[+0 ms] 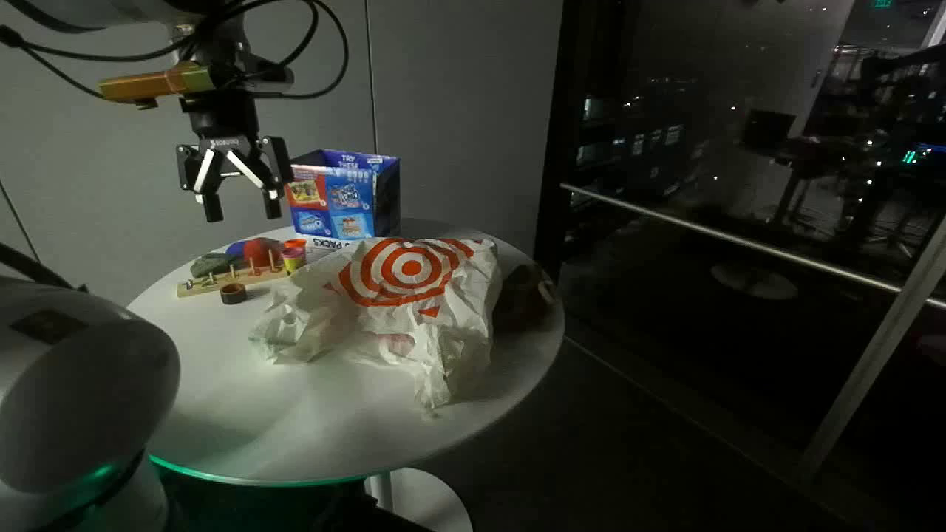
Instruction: Move one yellow container forward, then put the furthest container on the closest container
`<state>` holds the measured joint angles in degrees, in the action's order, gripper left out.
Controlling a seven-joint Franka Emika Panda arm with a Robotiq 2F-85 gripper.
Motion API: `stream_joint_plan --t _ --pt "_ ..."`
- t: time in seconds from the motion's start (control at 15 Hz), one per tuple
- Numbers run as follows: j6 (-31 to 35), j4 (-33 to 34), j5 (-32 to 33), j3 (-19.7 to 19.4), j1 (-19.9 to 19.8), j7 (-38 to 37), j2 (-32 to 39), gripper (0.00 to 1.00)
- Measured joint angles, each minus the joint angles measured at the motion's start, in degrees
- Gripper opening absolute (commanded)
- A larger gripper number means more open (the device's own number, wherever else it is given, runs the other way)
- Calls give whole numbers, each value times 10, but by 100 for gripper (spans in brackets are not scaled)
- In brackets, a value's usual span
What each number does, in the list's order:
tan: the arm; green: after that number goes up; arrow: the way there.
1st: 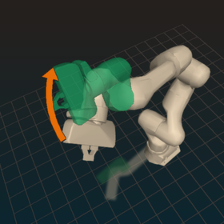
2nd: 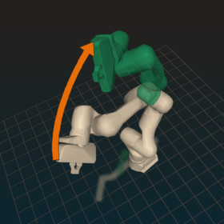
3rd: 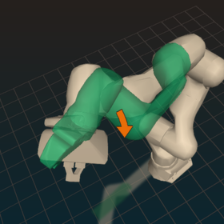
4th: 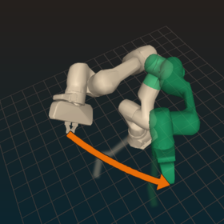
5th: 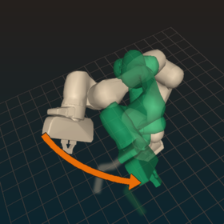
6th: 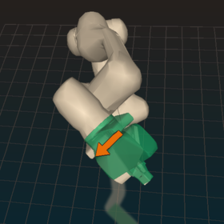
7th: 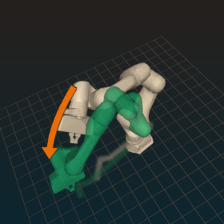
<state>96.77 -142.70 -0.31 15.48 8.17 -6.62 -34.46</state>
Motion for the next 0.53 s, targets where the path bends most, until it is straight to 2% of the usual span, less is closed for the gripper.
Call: stream_joint_plan --t 0.53 --pt "1 6 0 0 0 0 -2 100"
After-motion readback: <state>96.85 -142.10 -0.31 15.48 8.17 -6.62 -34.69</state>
